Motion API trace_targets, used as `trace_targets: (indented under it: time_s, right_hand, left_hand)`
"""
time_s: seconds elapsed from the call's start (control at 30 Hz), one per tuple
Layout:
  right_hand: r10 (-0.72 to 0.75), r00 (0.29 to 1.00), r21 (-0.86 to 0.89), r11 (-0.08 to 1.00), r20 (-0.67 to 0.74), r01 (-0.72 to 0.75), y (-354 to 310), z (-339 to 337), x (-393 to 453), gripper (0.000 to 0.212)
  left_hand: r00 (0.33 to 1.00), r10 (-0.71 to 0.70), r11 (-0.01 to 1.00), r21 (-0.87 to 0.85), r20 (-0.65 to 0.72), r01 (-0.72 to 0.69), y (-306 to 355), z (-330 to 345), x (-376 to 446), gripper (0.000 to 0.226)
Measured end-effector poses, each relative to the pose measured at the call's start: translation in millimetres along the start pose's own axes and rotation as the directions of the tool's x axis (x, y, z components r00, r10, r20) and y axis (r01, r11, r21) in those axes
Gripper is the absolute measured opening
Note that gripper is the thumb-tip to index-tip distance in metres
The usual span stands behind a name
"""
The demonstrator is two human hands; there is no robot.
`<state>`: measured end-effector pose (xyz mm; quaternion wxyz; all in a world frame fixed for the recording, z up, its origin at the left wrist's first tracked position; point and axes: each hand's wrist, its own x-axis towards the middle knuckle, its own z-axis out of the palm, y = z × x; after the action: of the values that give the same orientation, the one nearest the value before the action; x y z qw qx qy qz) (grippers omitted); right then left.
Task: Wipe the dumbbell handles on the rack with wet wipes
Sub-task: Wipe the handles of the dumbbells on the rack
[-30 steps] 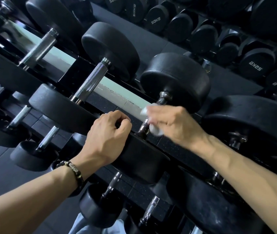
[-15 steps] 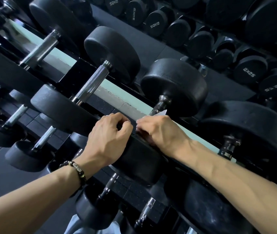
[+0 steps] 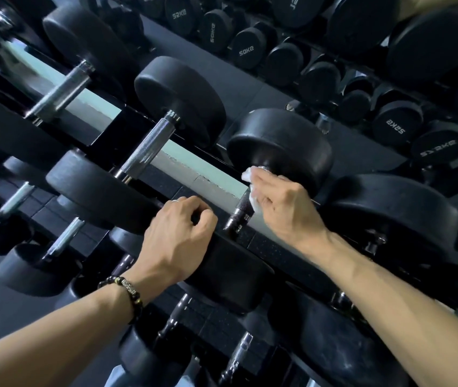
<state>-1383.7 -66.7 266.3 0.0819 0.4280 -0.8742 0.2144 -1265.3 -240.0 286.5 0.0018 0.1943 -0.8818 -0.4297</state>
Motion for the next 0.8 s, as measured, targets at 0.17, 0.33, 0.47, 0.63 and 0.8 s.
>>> trace_targets:
  time_s: [0.17,0.33,0.47,0.63,0.8]
  right_hand:
    - [-0.093,0.975,0.107,0.992,0.204,0.072,-24.7,6.0,-23.4,0.029]
    - [0.046,0.999,-0.001,0.999,0.028,-0.046,4.4,9.5,-6.5,0.035]
    - [-0.045,0.982,0.075,0.997,0.186,0.031,-26.3,14.3,-22.5,0.036]
    - [-0.041,0.99,0.051,0.998,0.133,0.035,14.8,1.7,5.0,0.031]
    - [-0.144,0.956,0.11,0.987,0.258,0.119,-21.1,9.4,-20.0,0.033]
  left_hand:
    - [1.0,0.007,1.0,0.002,-0.002,-0.007,-1.1,0.4,0.6,0.033]
    - [1.0,0.006,1.0,-0.001,-0.002,-0.006,-2.0,0.6,0.4,0.034]
    - [1.0,0.007,1.0,-0.004,0.008,-0.007,-1.3,0.3,-0.1,0.035]
    - [1.0,0.005,1.0,0.004,0.012,-0.005,-2.6,0.6,0.9,0.036]
    - [1.0,-0.002,1.0,-0.004,0.014,0.002,-1.8,-0.6,0.7,0.036]
